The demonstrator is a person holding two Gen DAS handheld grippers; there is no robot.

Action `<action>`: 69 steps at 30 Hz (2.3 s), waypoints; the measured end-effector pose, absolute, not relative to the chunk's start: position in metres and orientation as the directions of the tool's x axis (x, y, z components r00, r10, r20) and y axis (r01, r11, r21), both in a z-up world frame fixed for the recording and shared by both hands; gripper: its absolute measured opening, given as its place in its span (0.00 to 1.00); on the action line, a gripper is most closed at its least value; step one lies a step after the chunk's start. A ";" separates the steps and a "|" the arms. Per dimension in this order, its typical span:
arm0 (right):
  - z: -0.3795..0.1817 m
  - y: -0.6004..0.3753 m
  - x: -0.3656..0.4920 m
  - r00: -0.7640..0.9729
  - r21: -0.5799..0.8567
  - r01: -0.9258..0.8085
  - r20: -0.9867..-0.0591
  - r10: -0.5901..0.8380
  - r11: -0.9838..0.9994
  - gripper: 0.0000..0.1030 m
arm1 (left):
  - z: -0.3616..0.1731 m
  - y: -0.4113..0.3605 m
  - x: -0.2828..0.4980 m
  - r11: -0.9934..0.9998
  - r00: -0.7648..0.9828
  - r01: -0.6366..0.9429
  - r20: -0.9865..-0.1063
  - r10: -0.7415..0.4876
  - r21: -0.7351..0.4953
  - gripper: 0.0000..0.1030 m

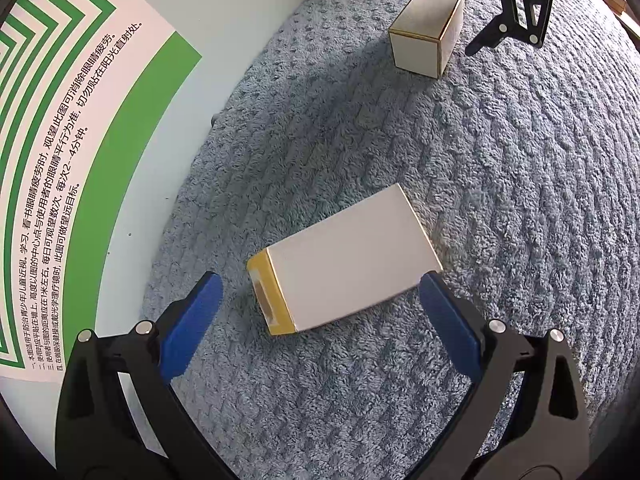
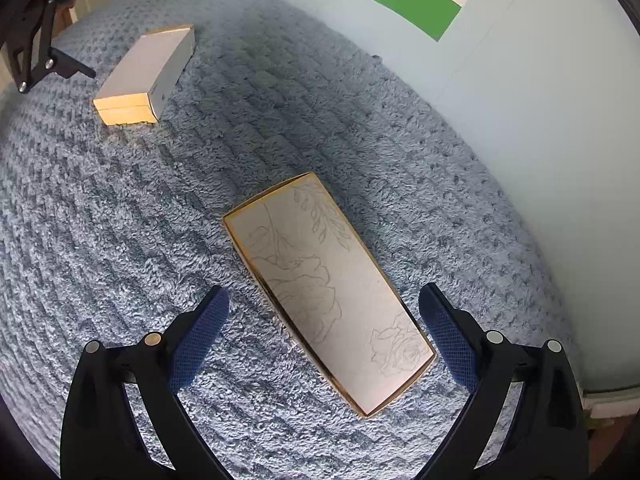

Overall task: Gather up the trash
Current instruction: 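Grasp the yellow-ended white box with the left tool while the right tool grasps the gold-edged white box, then lift and carry both white boxes with both tools over the wastebasket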

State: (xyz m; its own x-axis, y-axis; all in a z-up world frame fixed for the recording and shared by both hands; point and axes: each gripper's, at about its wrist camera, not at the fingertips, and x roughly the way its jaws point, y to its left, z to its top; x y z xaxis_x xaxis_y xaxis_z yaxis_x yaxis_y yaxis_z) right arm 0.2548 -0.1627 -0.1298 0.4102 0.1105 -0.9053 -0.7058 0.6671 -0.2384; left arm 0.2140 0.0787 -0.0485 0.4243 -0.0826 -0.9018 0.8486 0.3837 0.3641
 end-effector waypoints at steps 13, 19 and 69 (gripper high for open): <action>-0.130 -0.172 0.253 0.429 -0.247 -0.674 -0.898 0.098 0.696 0.92 | -0.087 0.073 0.229 0.316 0.434 0.861 -0.900 -0.044 0.399 0.93; -0.131 -0.179 0.270 0.441 -0.255 -0.669 -0.892 0.096 0.698 0.92 | -0.099 0.041 0.260 0.298 0.434 0.868 -0.898 -0.066 0.397 0.93; -0.069 -0.218 0.224 0.470 -0.171 -0.558 -0.872 0.139 0.812 0.48 | -0.051 -0.045 0.265 0.416 0.404 0.855 -0.900 -0.163 0.309 0.64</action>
State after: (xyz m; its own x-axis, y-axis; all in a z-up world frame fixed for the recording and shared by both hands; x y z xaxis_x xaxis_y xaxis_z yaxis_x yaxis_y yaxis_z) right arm 0.2238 -0.2181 -0.0687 0.4700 0.1392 -0.8716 -0.5582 0.8119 -0.1713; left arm 0.2653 -0.0449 -0.0505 0.4044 -0.1628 -0.9000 0.8552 0.4161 0.3090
